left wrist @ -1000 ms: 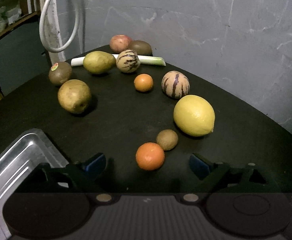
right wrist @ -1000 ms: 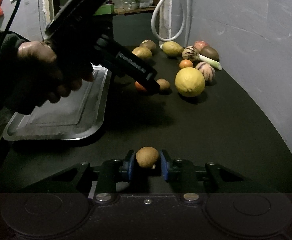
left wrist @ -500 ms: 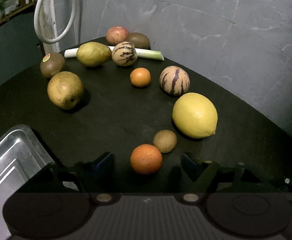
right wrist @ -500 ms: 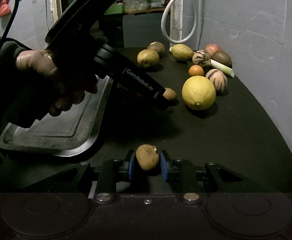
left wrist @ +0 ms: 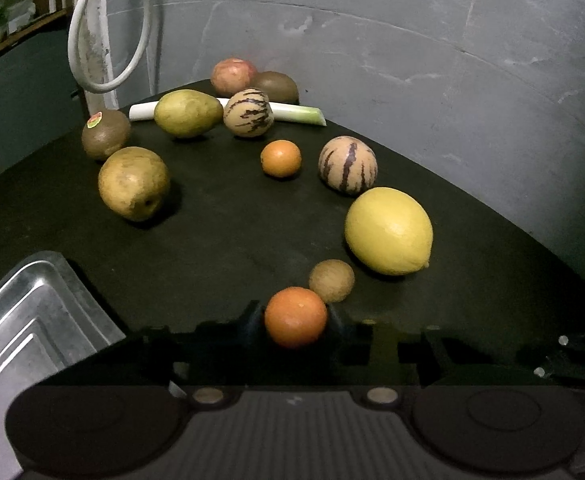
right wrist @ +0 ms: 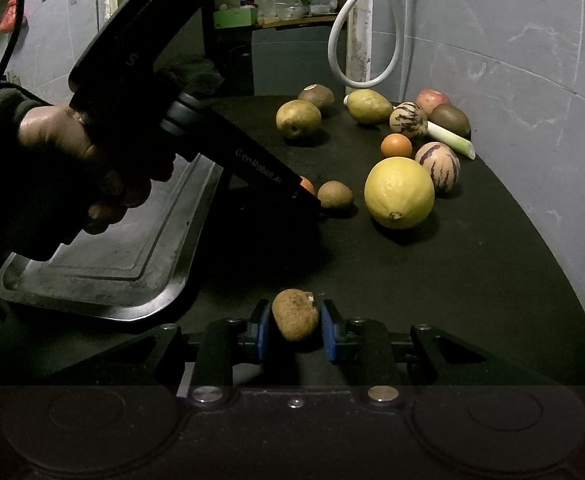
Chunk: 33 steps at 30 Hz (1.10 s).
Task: Organize fruits
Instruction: 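Grasp the small brown kiwi with the right gripper while the left gripper approaches the orange, then grasp the orange with the left gripper while the right gripper carries the kiwi to the tray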
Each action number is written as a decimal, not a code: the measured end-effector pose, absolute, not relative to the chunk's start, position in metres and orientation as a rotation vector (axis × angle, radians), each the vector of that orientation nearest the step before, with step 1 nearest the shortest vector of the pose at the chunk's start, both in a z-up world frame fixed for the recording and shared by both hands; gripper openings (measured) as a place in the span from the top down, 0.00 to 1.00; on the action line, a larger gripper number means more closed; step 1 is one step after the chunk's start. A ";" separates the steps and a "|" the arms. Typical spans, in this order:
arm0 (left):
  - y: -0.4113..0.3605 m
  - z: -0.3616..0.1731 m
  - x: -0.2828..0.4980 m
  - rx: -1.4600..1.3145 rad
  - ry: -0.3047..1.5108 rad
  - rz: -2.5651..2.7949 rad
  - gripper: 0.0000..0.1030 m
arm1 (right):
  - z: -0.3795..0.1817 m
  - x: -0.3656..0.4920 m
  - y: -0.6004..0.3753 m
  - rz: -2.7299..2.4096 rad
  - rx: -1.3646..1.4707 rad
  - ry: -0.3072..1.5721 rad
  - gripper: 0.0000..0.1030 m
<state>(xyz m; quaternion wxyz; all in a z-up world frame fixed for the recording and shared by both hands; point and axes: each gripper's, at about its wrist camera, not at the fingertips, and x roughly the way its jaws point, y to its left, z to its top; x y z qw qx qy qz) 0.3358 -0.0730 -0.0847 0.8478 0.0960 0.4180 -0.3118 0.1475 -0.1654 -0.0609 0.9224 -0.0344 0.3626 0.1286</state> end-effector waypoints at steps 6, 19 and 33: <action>-0.070 -0.083 0.332 0.175 0.899 -0.653 0.66 | -0.057 0.145 -0.162 0.261 -0.074 0.737 0.73; -0.025 -0.059 0.312 0.045 0.887 -0.551 0.66 | -0.039 0.148 -0.144 0.302 -0.077 0.695 0.73; 0.089 -0.045 0.326 -0.082 0.853 -0.212 0.66 | -0.021 0.228 -0.073 0.510 -0.147 0.671 0.73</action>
